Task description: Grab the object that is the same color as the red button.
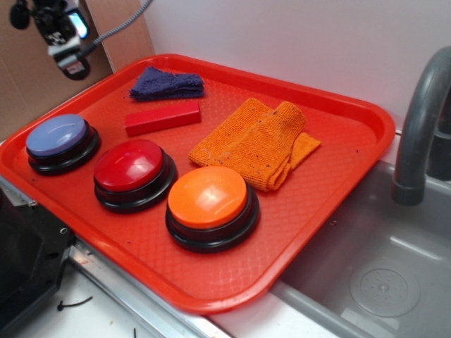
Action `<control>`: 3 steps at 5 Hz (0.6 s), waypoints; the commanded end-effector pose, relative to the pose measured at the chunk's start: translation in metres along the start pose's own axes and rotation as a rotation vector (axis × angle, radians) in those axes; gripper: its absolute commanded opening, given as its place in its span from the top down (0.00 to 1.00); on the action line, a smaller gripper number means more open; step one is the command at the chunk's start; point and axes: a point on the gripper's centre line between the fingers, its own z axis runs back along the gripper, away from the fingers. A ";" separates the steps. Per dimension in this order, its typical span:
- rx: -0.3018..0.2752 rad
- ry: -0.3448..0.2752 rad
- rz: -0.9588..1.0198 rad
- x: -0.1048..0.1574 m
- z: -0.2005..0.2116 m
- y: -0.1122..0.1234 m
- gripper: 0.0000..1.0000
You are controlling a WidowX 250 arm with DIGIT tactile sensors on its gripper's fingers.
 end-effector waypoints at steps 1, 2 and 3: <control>-0.055 0.009 -0.029 0.029 -0.046 0.016 0.00; -0.085 0.032 -0.041 0.037 -0.068 0.013 0.00; -0.119 0.052 -0.048 0.041 -0.089 0.008 0.00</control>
